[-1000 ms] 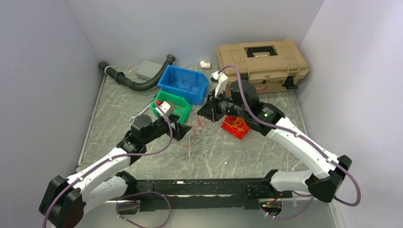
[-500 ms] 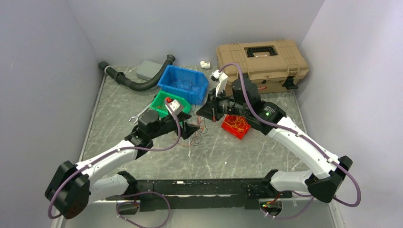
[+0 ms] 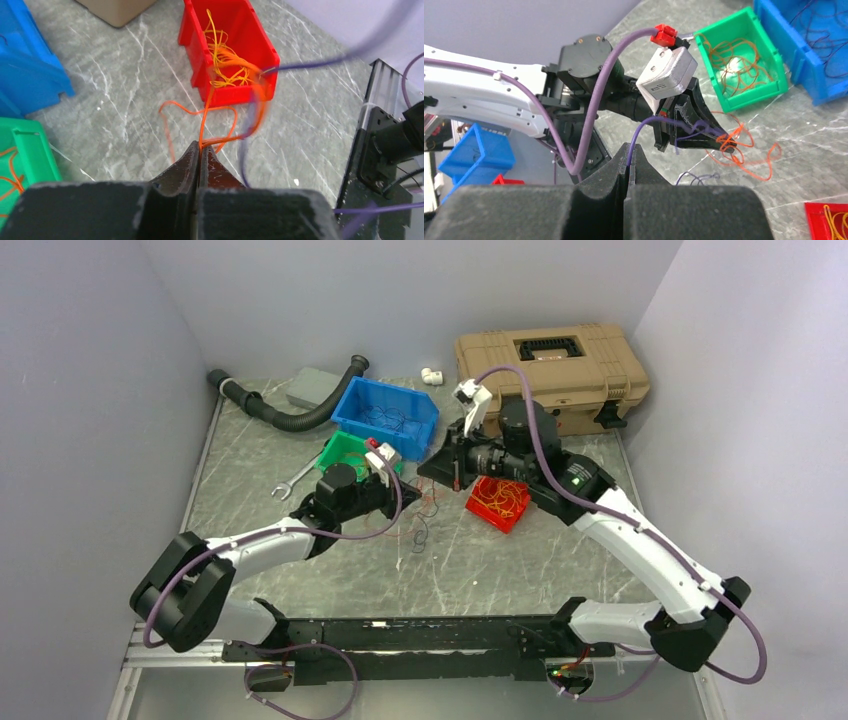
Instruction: Untangle the cables
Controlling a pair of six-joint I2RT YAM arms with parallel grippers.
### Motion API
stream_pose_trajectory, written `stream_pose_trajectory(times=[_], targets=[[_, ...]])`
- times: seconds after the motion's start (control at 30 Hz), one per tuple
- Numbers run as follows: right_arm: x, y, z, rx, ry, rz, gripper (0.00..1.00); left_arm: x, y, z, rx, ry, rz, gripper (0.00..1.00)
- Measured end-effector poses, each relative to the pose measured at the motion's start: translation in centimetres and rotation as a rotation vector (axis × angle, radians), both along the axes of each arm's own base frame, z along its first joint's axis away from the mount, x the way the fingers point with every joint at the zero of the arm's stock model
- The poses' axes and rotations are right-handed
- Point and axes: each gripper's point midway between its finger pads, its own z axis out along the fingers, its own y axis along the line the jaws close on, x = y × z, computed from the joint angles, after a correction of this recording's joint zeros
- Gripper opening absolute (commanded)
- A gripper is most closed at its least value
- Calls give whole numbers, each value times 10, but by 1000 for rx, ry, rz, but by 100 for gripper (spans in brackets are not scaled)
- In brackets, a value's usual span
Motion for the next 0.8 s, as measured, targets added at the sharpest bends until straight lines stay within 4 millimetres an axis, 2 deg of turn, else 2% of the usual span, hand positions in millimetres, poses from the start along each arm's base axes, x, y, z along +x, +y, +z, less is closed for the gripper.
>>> stream_pose_trajectory(times=[0.1,0.27,0.4,0.63,0.8], targets=[[0,-9,18,29,-33,-34,0,6,0,5,-25,-18,28,0],[-2,-39,48,64,-100,-138,0,12,4,11,-45,-52,69,0],[2,-67,71,83,-161,-266,0,13,15,5,-21,-35,120,0],[7,-134,104,123,-278,-561,0,12,41,-10,34,5,216,0],[10,-152,119,131,-324,-642,0,4,54,-1,68,7,237,0]])
